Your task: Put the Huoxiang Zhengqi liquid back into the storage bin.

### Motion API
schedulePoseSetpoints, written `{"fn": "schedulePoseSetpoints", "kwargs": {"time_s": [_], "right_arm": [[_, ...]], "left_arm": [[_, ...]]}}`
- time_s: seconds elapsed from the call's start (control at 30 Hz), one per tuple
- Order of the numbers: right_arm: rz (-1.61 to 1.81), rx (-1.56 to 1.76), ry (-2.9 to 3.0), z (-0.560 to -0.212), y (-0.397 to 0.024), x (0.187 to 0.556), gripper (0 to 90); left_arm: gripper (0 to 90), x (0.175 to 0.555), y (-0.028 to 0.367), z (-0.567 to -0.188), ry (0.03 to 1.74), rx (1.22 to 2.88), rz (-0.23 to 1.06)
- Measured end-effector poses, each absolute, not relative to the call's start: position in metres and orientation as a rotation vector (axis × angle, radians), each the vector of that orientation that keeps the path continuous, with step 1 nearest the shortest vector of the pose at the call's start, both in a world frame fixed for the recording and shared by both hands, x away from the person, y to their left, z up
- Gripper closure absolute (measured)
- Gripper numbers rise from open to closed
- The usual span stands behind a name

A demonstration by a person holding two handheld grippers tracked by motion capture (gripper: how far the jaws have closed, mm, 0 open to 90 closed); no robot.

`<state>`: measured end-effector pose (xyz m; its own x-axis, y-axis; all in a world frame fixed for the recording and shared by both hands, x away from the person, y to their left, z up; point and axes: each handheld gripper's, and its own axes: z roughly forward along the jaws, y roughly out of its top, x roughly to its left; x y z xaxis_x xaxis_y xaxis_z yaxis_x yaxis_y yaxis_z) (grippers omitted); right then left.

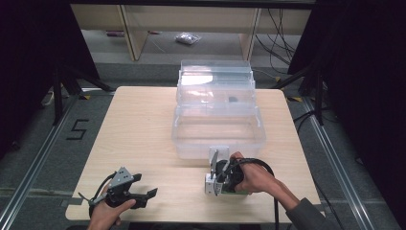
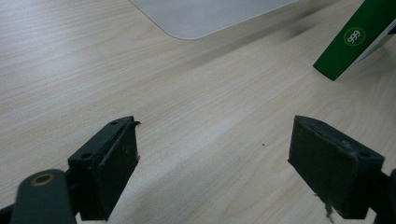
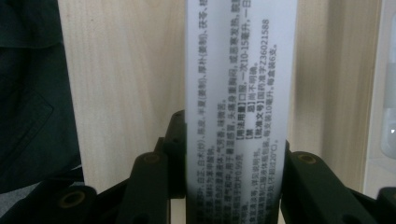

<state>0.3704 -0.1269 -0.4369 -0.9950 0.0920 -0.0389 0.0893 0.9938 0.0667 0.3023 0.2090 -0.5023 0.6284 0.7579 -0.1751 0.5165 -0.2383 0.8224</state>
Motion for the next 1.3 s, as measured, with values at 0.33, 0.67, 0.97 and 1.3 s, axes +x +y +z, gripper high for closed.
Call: {"fn": "schedulePoseSetpoints", "kwargs": {"time_s": [0.33,0.67,0.97,1.3], "right_arm": [[0.116,0.158,3.111,-0.424,-0.131,0.372,64.7],[0.164,0.100,3.107,-0.403,-0.140,0.378,64.8],[0.163,0.085,3.085,-0.380,-0.143,0.385,64.8],[0.184,0.079,3.065,-0.355,-0.146,0.393,64.8]], "left_arm": [[15.0,0.302,0.209,-0.502,1.008,1.909,0.319],[15.0,0.302,0.209,-0.502,1.008,1.913,0.321],[15.0,0.302,0.208,-0.502,1.010,1.911,0.318],[15.0,0.302,0.209,-0.502,1.009,1.908,0.322]]}}
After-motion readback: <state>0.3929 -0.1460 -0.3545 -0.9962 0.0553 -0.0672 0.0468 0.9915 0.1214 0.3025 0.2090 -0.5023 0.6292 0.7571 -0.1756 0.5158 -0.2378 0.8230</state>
